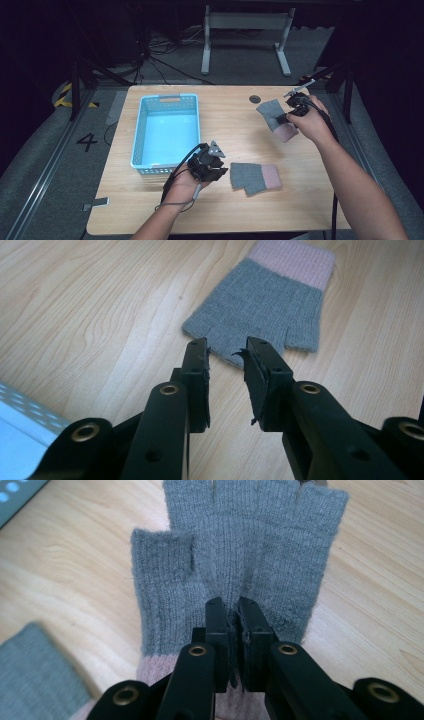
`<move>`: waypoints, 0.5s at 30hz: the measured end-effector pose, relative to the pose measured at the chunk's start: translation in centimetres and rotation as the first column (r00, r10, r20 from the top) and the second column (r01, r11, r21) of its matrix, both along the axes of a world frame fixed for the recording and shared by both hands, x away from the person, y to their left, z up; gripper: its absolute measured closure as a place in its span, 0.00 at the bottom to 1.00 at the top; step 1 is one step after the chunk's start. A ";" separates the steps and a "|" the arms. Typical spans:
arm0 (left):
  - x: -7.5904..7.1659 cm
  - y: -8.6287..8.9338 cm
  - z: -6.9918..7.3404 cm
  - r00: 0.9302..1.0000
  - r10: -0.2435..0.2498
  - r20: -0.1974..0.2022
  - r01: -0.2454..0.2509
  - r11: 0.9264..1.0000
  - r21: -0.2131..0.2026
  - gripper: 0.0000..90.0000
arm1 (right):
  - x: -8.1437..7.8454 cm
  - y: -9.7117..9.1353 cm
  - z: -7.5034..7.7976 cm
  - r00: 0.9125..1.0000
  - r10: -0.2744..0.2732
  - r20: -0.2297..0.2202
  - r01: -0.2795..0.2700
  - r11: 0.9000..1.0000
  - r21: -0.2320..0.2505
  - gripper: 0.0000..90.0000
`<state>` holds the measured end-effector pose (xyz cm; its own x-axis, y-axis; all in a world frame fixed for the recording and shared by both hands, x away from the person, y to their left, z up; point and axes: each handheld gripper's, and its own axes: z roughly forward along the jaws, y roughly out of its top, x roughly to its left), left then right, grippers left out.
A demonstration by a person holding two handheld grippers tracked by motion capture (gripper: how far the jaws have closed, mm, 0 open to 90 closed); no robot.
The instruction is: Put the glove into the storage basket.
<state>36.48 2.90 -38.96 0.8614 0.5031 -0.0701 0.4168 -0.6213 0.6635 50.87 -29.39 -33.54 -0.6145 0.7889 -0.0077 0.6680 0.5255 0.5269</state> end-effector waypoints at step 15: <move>0.0 0.4 0.2 1.000 0.017 -0.022 -0.017 1.000 -0.014 0.81 | -4.7 1.0 2.1 0.984 0.177 0.008 -0.177 0.984 0.016 0.95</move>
<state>36.53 3.27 -38.76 0.8510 0.5162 -0.0966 0.4420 -0.6045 0.6627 46.16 -28.42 -31.41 -0.7442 0.6680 -0.0005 0.5618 0.6262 0.5407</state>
